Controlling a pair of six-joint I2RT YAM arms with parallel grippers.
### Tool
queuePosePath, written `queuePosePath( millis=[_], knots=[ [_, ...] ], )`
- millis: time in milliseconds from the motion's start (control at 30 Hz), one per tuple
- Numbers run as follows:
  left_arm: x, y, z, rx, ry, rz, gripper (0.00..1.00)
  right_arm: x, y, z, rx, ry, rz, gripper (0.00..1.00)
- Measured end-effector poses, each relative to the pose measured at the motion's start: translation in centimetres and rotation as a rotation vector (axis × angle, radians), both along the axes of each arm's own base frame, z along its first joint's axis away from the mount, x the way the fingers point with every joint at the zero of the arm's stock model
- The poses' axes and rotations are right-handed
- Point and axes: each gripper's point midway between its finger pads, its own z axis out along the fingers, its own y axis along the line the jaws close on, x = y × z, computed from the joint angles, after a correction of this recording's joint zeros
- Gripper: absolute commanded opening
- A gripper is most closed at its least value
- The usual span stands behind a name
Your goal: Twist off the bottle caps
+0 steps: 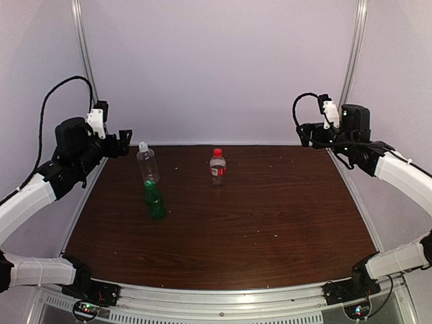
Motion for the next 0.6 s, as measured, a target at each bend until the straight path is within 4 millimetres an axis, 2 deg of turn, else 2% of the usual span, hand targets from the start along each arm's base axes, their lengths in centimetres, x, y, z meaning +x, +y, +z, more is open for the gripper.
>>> queuePosePath(
  millis=[600],
  knots=[
    [-0.27,0.43,0.56,-0.001,-0.016,0.018,0.98,-0.34,0.36,0.68,0.016,-0.017,0.023,1.00]
  ],
)
